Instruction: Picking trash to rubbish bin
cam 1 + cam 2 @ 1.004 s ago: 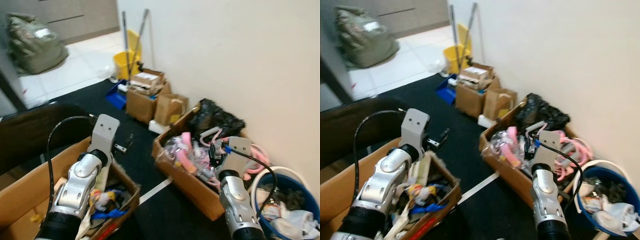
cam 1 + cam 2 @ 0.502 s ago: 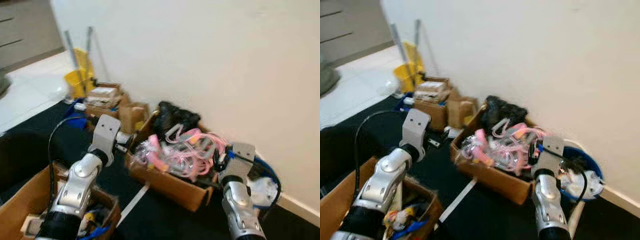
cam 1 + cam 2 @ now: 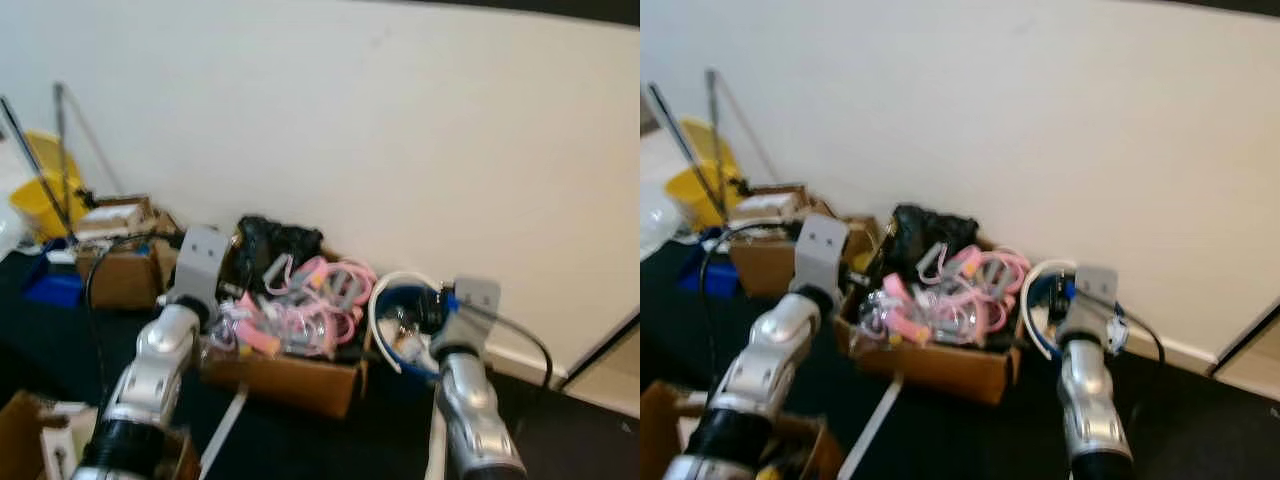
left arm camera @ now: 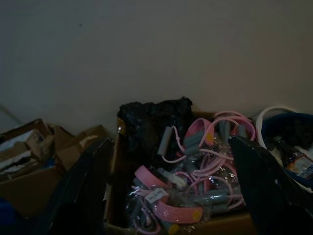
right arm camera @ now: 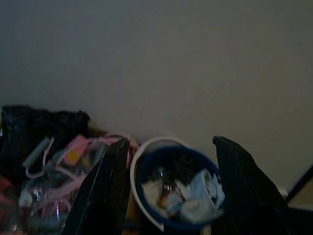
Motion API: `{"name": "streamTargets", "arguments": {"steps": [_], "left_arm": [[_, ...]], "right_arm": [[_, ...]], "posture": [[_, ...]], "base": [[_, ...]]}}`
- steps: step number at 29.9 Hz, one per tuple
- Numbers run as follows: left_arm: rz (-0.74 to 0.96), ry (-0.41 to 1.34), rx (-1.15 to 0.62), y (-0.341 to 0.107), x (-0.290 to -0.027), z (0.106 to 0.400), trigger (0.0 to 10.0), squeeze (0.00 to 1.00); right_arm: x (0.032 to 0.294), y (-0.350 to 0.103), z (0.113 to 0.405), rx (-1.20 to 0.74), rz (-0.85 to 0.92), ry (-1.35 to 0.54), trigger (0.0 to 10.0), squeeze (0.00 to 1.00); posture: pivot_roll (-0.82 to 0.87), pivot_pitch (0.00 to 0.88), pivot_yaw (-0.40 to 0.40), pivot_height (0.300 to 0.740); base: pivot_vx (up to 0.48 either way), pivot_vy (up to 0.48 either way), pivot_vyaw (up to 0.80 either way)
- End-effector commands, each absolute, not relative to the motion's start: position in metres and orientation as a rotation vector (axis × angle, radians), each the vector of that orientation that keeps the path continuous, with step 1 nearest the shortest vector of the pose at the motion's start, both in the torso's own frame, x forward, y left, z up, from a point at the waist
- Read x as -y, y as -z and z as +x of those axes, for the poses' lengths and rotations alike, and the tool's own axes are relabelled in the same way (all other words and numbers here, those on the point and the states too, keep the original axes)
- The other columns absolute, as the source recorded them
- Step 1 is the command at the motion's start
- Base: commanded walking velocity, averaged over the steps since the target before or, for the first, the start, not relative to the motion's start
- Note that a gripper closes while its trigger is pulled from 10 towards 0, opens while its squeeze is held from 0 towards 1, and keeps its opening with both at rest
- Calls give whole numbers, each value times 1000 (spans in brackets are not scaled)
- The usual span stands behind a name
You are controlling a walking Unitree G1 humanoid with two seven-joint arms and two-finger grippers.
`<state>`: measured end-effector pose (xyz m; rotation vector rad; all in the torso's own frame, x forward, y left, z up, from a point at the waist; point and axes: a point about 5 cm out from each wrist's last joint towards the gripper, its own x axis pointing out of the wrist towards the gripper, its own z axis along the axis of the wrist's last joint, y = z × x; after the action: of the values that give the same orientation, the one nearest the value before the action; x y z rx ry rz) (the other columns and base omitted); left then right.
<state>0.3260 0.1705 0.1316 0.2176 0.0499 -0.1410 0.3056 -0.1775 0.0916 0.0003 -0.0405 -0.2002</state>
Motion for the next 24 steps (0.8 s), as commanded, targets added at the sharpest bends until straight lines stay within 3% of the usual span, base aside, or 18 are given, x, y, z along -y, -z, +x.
{"name": "streamTargets", "arguments": {"steps": [1, 5, 14, 21, 24], "left_arm": [[231, 117, -72, -125, -174, 324, 10000, 0], [225, 103, -75, -124, -174, 322, 10000, 0], [248, 3, -69, -124, -187, 301, 10000, 0], [259, -16, -65, -128, -191, 289, 10000, 0], [284, 20, -62, -133, -186, 288, 10000, 0]], "right_arm": [[175, -85, 305, 3, -11, 183, 10000, 0], [173, -88, 308, 9, -27, 152, 10000, 0], [153, -91, 325, -10, -40, -9, 10000, 0], [141, -89, 330, -27, -35, -61, 10000, 0], [142, -85, 329, -33, -23, -48, 10000, 0]], "posture": [[20, 41, -5, 740], [26, 45, -24, 740], [129, 89, -155, 740], [181, 121, -168, 740], [191, 133, -125, 740]], "base": [[0, 0, -800], [0, 0, -800], [0, 0, -800], [0, 0, -800], [0, 0, -800]]}}
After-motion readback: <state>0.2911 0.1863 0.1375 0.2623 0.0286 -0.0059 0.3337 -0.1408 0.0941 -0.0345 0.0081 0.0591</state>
